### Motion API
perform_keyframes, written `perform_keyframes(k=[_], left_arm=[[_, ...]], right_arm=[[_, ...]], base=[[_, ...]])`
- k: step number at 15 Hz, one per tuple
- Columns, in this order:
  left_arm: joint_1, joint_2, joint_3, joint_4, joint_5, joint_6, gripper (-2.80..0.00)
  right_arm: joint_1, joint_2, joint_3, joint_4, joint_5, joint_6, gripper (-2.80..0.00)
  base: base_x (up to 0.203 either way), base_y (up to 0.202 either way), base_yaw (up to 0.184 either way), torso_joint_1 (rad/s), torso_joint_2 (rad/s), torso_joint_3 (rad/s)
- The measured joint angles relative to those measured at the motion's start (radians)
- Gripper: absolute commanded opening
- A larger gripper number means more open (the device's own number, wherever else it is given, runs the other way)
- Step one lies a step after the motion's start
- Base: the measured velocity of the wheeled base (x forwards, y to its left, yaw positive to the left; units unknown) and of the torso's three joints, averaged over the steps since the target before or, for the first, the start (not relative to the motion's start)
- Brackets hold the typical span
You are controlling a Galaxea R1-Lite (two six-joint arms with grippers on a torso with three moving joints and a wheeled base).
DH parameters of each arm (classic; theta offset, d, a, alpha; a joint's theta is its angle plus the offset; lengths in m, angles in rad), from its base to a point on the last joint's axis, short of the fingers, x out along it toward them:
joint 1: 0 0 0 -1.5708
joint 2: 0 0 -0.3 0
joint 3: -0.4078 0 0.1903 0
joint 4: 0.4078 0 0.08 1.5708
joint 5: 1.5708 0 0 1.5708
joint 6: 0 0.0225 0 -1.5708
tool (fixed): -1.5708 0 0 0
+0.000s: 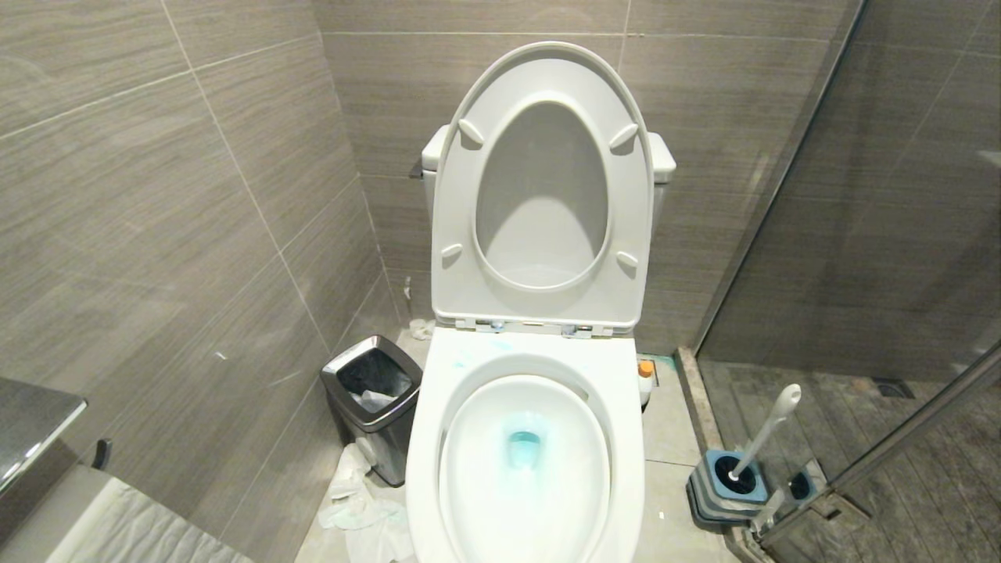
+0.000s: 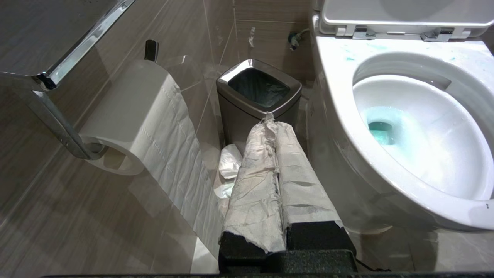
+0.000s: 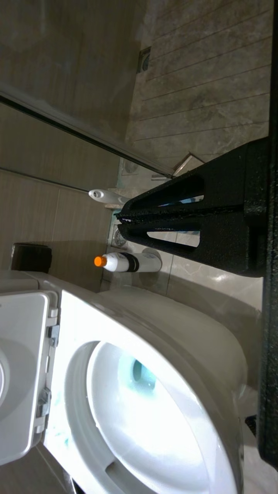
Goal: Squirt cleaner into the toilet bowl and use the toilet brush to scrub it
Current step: Flush the toilet
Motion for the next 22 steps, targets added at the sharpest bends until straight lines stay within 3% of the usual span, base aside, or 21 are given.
perform_keyframes(k=[9,15,19,22], left_arm=[[0.0,0.0,0.0,0.0,-0.001,0.001,-2.8],[-0.001,0.0,-0.025,0.007,-0.018,0.045,-2.8],[-0.007,0.083,-0.255,0.043,-0.074,0.06,-2.8],[-0.032,0.288,-0.419,-0.065,-0.08,0.08,-2.8]], right_arm=[[0.0,0.0,0.0,-0.001,-0.004,0.017,-2.8],[0.0,0.0,0.0,-0.001,-0.004,0.018,-2.8],[0.0,0.0,0.0,-0.001,-0.003,0.018,-2.8],[0.0,0.0,0.0,-0.001,-0.004,0.018,-2.8]], base=[[0.0,0.0,0.0,0.0,0.0,0.0],[0.0,0.0,0.0,0.0,0.0,0.0],[0.0,0.0,0.0,0.0,0.0,0.0],[0.0,0.0,0.0,0.0,0.0,0.0]])
